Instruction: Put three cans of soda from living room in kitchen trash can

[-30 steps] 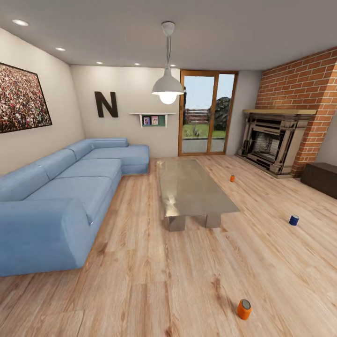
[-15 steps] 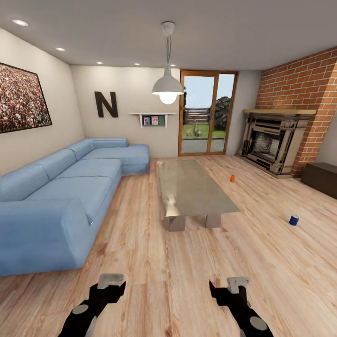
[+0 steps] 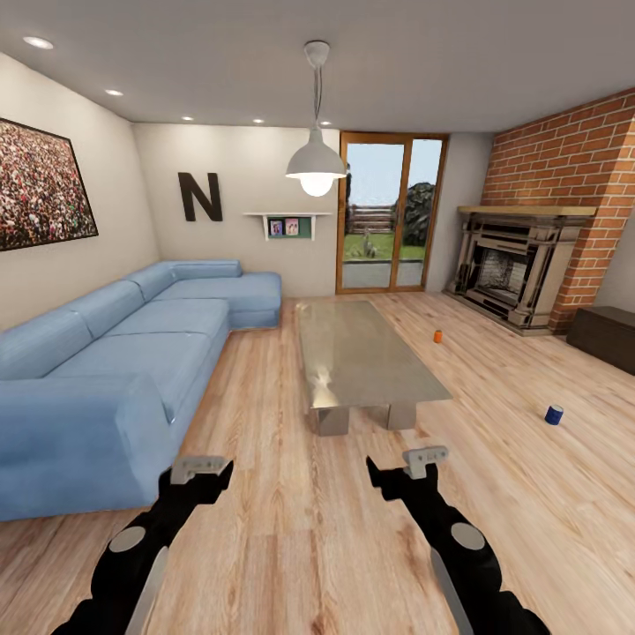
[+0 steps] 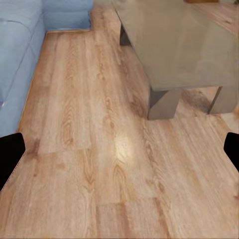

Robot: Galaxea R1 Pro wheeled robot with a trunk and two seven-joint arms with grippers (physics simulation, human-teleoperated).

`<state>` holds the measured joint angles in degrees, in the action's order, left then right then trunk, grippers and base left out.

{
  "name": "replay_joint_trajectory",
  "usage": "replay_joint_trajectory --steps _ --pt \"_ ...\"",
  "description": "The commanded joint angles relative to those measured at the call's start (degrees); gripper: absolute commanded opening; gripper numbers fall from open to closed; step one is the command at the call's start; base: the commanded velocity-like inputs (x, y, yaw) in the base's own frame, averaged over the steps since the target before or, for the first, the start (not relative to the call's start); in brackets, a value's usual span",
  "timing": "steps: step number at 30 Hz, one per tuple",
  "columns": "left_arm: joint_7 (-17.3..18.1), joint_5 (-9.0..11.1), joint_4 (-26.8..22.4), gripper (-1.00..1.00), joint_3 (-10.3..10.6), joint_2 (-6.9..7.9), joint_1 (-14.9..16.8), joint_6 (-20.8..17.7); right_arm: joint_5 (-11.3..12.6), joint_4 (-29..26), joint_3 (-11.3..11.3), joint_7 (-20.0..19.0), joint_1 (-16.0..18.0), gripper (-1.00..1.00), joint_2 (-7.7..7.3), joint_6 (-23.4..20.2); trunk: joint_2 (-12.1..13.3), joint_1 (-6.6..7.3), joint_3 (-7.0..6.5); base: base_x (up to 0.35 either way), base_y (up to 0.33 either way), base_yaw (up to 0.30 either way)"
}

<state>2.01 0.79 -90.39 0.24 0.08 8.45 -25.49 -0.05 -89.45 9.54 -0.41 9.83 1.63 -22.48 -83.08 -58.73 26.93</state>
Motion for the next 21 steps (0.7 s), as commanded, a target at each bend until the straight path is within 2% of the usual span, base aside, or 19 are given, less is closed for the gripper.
replay_joint_trajectory --steps 1,3,5,7,8,10,13,14,15,18,19,21 --pt "-0.03 0.00 -0.14 1.00 -0.03 0.00 -0.15 0.80 -0.01 0.10 -0.03 0.01 0.06 1.00 -0.10 0.28 0.00 0.00 0.00 0.000 0.000 0.000" --pt "-0.18 0.00 -0.44 1.00 -0.38 0.00 -0.84 3.88 0.06 1.33 -0.60 -0.08 0.11 1.00 -0.39 1.86 0.00 0.00 0.00 0.000 0.000 0.000" --pt "-0.23 0.00 -0.50 1.00 -1.58 0.02 -1.35 5.96 0.09 1.93 -1.55 -0.31 0.06 1.00 -0.54 2.85 0.00 0.00 0.00 0.000 0.000 0.000" --pt "-0.11 0.05 -0.53 1.00 -3.93 0.02 -1.87 7.95 0.12 2.24 -2.88 -0.48 -0.04 1.00 -0.62 3.52 0.00 0.00 0.00 0.000 0.000 0.000" --pt "0.01 0.10 -0.56 1.00 -6.64 0.01 -2.30 9.65 0.16 2.31 -3.90 -0.60 -0.13 1.00 -0.67 3.96 0.00 0.00 0.00 0.000 0.000 0.000" --pt "0.27 0.16 -0.47 1.00 -9.11 0.01 -2.58 10.99 0.13 2.27 -4.54 -0.66 -0.28 1.00 -0.63 4.34 0.00 0.00 0.00 0.000 0.000 0.000" --pt "2.29 0.18 -0.03 1.00 -11.95 0.01 -3.16 12.80 0.08 2.44 -5.35 -0.80 -1.58 1.00 -0.81 6.51 0.00 0.00 0.00 0.000 0.000 0.000" --pt "2.29 0.18 -0.03 1.00 -11.95 0.01 -3.16 12.80 0.08 2.44 -5.35 -0.80 -1.58 1.00 -0.81 6.51 0.00 0.00 0.00 0.000 0.000 0.000" --pt "5.21 0.00 1.42 1.00 -13.41 0.01 -5.61 17.66 -0.09 2.97 -5.84 -0.87 -8.76 1.00 -2.07 14.15 0.00 0.00 0.00 0.000 0.000 0.000" --pt "6.10 -0.06 4.92 1.00 -13.88 0.04 -7.18 23.05 -0.07 2.89 -5.92 -0.89 -12.16 1.00 -2.75 17.11 0.00 0.00 0.00 0.000 0.000 0.000" --pt "6.47 0.01 7.52 1.00 -14.06 0.06 -7.83 26.19 -0.15 3.06 -5.96 -0.90 -13.47 1.00 -3.01 18.45 0.00 0.00 0.00 0.000 0.000 0.000" --pt "6.72 0.07 9.57 1.00 -14.18 0.07 -8.26 28.68 -0.02 3.27 -6.06 -0.90 -14.31 1.00 -3.41 19.38 0.00 0.00 0.00 0.000 0.000 0.000"
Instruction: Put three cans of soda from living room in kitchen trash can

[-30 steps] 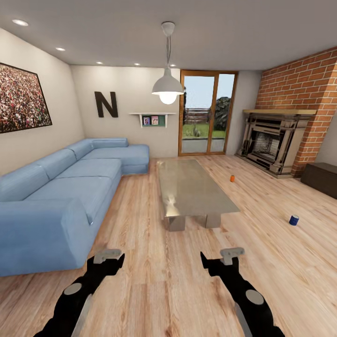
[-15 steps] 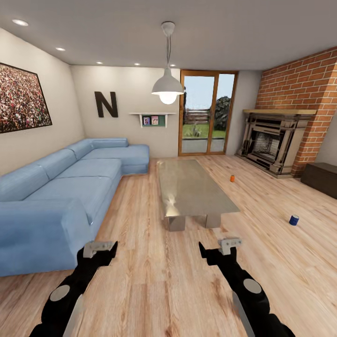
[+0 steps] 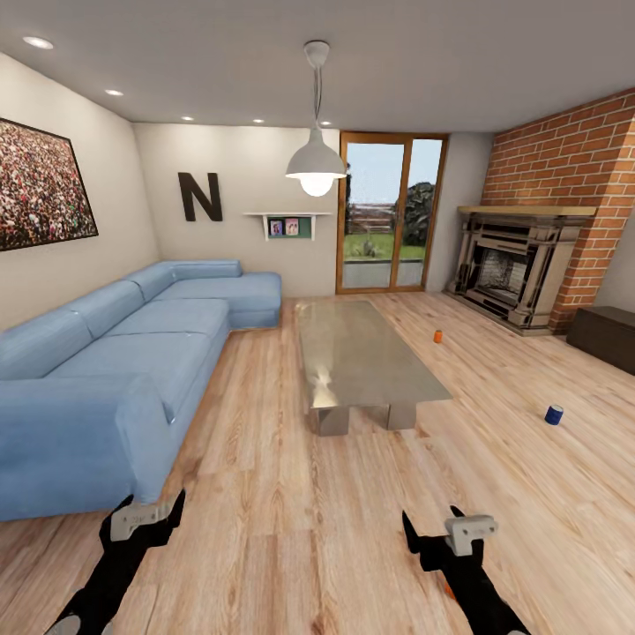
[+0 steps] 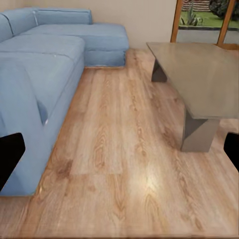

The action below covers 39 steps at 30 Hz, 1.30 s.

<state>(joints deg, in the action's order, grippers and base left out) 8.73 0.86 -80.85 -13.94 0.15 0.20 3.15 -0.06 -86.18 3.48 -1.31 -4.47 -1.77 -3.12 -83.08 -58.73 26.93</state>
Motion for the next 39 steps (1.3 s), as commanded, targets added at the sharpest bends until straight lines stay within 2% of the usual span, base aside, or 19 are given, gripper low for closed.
replay_joint_trajectory --steps 1,3,5,7,8,13,22,34,39 --pt "0.17 0.04 1.44 1.00 -0.08 0.01 -0.30 1.79 0.12 0.49 -0.06 0.00 -0.57 1.00 -0.79 0.72 0.00 0.00 0.00 0.000 0.000 0.000" --pt "0.23 0.06 1.98 1.00 -0.10 0.01 -0.40 2.42 0.18 0.86 -0.08 0.00 -0.77 1.00 -1.31 1.10 0.00 0.00 0.00 0.000 0.000 0.000" --pt "0.39 0.04 3.35 1.00 -0.11 0.02 -0.64 3.94 0.59 2.75 -0.11 0.04 -1.26 1.00 -3.42 3.73 0.00 0.00 0.00 0.000 0.000 0.000" --pt "0.43 -0.05 3.71 1.00 -0.10 0.02 -0.75 4.38 1.12 4.04 -0.11 0.05 -1.35 1.00 -3.94 6.57 0.00 0.00 0.00 0.000 0.000 0.000" --pt "0.45 -0.20 3.97 1.00 -0.08 0.02 -0.90 4.85 1.55 5.43 0.04 0.06 -1.40 1.00 -4.18 9.52 0.00 0.00 0.00 0.000 0.000 0.000" --pt "0.49 -0.41 5.20 1.00 -0.01 0.02 -1.10 6.07 2.15 7.97 0.21 0.09 -1.48 1.00 -4.45 13.62 0.00 0.00 0.00 0.000 0.000 0.000" --pt "0.40 -0.86 11.17 1.00 0.29 0.01 -1.13 9.69 2.51 10.40 -0.26 0.20 -1.43 1.00 -4.84 15.02 0.00 0.00 0.00 0.000 0.000 0.000" --pt "0.37 -0.65 11.58 1.00 0.33 -0.05 -1.08 9.94 2.34 10.00 -0.21 1.28 -1.41 1.00 -4.29 14.68 0.00 0.00 0.00 0.000 0.000 0.000" --pt "0.27 -0.59 11.37 1.00 0.32 -0.06 -1.08 9.95 2.49 10.01 -0.89 6.67 -1.25 1.00 -3.89 14.35 0.00 0.00 0.04 0.000 0.000 0.023"
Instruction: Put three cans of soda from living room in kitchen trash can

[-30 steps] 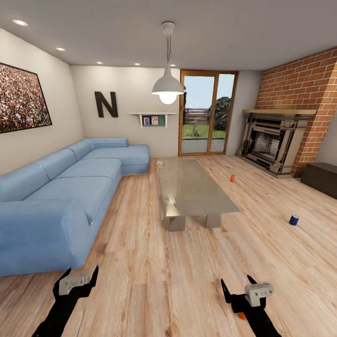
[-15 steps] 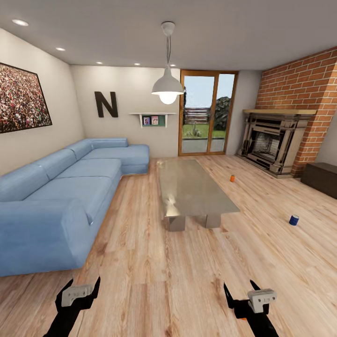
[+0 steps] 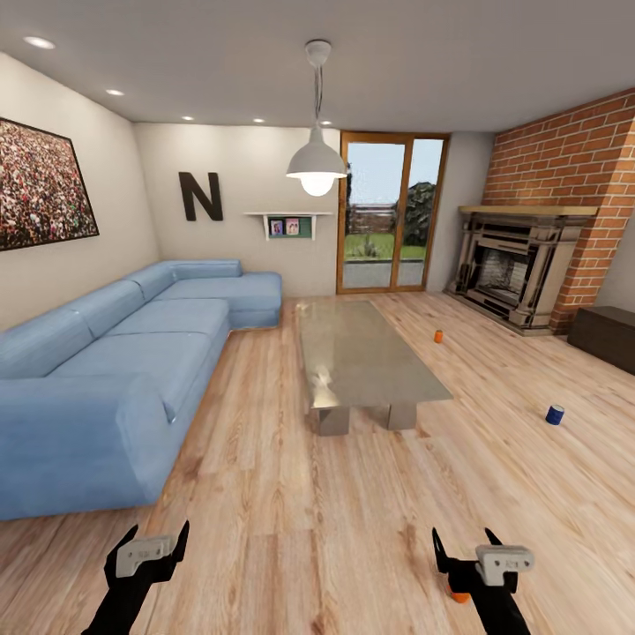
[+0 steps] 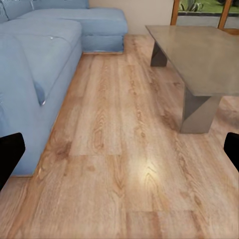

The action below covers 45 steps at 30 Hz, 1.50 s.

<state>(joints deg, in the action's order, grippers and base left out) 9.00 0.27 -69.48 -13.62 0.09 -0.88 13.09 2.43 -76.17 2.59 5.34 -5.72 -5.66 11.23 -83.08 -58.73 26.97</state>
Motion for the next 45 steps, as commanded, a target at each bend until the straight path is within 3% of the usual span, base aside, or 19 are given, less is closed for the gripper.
replay_joint_trajectory --steps 1,11,45 --pt "-0.05 0.00 0.02 1.00 0.00 0.00 0.00 0.00 -0.01 0.22 0.26 1.04 0.04 1.00 0.31 -0.03 0.00 0.00 0.04 0.000 0.000 0.106" --pt "-0.28 -0.08 0.13 1.00 0.08 0.00 0.00 0.00 -0.20 1.36 1.59 2.59 0.18 1.00 1.66 -0.07 0.00 0.00 0.58 0.000 0.000 0.162" --pt "-0.37 -0.25 0.29 1.00 0.08 -0.10 -0.01 0.08 -0.59 4.53 1.45 2.77 0.43 1.00 1.70 0.02 0.00 0.00 2.45 0.000 0.000 0.193"
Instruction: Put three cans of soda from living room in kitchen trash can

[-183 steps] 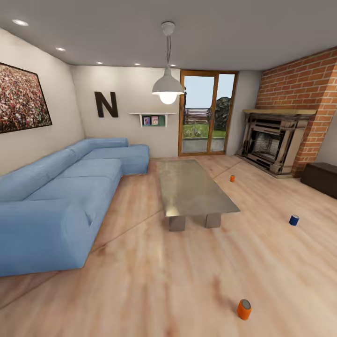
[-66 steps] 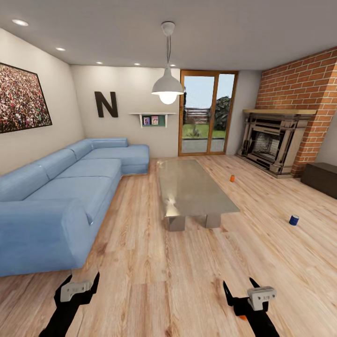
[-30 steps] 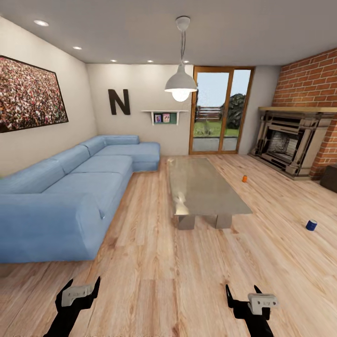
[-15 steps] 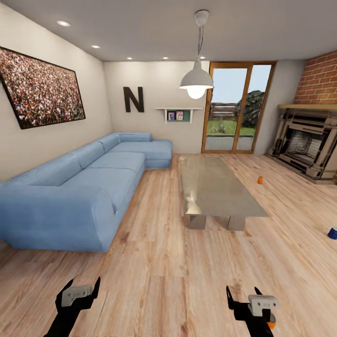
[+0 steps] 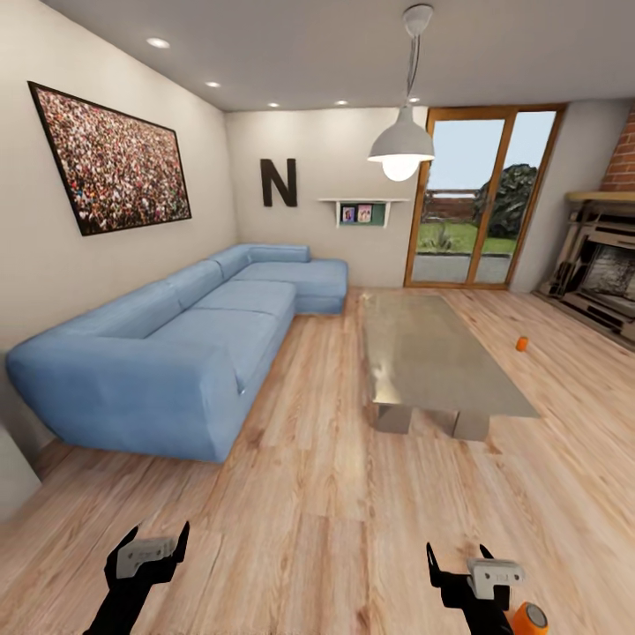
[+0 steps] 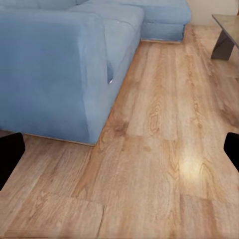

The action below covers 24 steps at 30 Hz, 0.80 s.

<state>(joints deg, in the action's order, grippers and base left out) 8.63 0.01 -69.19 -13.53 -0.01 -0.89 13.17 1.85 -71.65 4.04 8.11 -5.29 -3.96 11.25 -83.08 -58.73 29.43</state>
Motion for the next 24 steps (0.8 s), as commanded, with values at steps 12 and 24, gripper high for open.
replay_joint_trajectory --steps 12,24 --pt "-0.01 -0.01 0.09 1.00 0.00 -0.07 -0.04 0.01 -0.10 0.63 0.00 0.06 0.02 1.00 0.00 0.06 0.00 0.00 0.66 0.000 0.000 0.193" --pt "-0.02 -0.01 0.18 1.00 0.00 -0.08 -0.02 0.01 -0.17 1.48 0.03 0.06 0.02 1.00 0.00 0.09 0.00 0.00 1.32 0.000 0.000 0.193"
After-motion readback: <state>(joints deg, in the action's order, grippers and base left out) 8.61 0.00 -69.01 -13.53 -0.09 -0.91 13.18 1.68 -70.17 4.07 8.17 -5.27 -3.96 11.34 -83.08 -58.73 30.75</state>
